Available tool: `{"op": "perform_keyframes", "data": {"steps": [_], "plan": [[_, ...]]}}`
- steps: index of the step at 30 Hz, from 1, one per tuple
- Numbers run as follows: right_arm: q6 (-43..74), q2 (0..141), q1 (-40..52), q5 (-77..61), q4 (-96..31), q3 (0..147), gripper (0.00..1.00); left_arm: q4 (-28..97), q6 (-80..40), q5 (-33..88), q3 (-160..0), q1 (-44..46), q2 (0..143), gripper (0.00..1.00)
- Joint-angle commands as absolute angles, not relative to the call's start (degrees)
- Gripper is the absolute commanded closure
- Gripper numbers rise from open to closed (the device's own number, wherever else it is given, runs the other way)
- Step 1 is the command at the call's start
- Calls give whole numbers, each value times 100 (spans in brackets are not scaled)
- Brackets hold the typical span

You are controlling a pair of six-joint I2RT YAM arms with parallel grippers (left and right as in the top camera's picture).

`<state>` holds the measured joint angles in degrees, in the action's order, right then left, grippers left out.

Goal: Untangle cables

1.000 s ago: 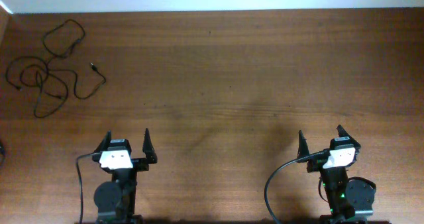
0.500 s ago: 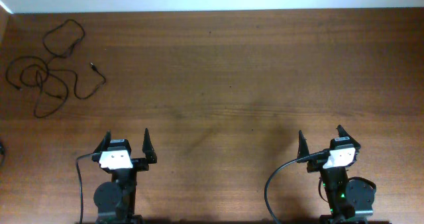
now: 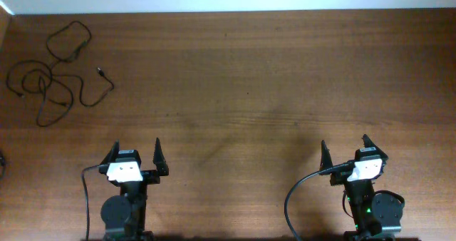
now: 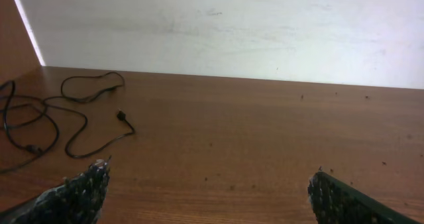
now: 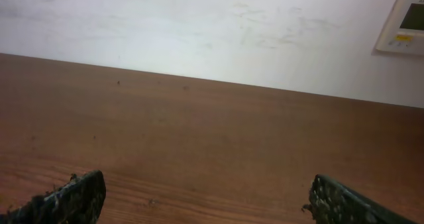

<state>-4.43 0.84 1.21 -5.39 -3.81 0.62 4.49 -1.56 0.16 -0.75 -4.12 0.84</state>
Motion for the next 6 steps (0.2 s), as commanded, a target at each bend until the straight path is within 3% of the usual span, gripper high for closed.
{"op": "perform_keyframes", "data": {"steps": [1,6], "plan": [[-410,40,154,-510,-410,32,1,480,-169,-23,-58,-390,34,1],[-410,40,154,-510,-410,32,1,482,-169,-23,-58,-390,34,1]]}}
